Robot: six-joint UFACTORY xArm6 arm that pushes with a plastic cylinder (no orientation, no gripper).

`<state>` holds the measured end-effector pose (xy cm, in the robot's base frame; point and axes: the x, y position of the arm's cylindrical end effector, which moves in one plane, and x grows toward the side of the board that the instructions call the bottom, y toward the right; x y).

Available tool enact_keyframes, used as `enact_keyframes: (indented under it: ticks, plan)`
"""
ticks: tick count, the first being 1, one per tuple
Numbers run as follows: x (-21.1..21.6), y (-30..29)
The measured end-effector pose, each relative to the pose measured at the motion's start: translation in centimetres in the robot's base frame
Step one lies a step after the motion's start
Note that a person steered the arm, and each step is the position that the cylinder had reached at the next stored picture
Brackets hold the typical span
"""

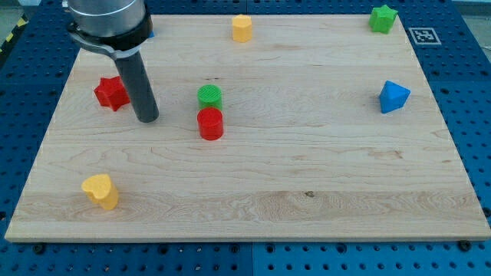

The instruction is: Place yellow heart horizontally to the red circle

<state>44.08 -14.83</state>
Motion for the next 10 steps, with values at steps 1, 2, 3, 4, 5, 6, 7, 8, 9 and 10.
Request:
enact_keyframes:
  ticks: [1,2,3,4,5,6,7,8,9,10]
  plan:
    - [0.0,4.0]
    - [0.2,8.0]
    - [1.1,10.7]
    - [2.1,10.8]
    - [3.5,11.0]
    - [4.5,11.0]
    - [4.6,11.3]
    - [6.0,12.3]
    - [6.8,13.4]
    - [7.5,14.1]
